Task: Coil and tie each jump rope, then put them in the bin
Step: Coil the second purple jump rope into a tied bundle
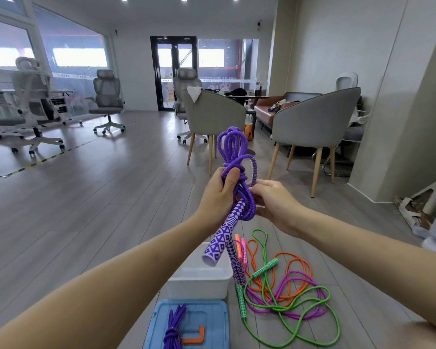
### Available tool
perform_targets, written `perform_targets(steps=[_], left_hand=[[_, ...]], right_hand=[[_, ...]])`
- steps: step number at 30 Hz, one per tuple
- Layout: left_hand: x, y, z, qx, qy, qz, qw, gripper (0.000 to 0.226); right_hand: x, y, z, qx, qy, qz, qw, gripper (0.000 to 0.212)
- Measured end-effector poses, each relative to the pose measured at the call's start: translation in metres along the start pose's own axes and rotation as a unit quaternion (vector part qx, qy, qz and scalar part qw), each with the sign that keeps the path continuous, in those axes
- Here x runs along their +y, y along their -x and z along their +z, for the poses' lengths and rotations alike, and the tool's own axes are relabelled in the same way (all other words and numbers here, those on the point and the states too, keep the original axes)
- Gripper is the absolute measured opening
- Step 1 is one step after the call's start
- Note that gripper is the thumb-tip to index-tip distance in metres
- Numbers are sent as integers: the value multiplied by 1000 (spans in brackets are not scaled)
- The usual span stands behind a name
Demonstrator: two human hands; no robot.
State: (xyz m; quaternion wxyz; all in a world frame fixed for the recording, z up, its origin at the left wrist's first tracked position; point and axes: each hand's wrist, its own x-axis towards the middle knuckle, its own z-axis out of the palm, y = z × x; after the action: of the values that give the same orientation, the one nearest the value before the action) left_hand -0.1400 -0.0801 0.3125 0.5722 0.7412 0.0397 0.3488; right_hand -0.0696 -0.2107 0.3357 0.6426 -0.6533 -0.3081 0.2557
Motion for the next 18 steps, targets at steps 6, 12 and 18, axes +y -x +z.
perform_targets(steps=[6,12,18], left_hand=[[0,-3,-9,36,67,-22,997,40],[-1,-5,-16,-20,74,-40,996,51],[2,-5,-21,-74,46,-61,994,28]], right_hand=[[-2,4,4,-11,150,-22,988,33],[1,5,7,-113,76,31,990,47],[3,2,-2,-115,20,15,993,65]])
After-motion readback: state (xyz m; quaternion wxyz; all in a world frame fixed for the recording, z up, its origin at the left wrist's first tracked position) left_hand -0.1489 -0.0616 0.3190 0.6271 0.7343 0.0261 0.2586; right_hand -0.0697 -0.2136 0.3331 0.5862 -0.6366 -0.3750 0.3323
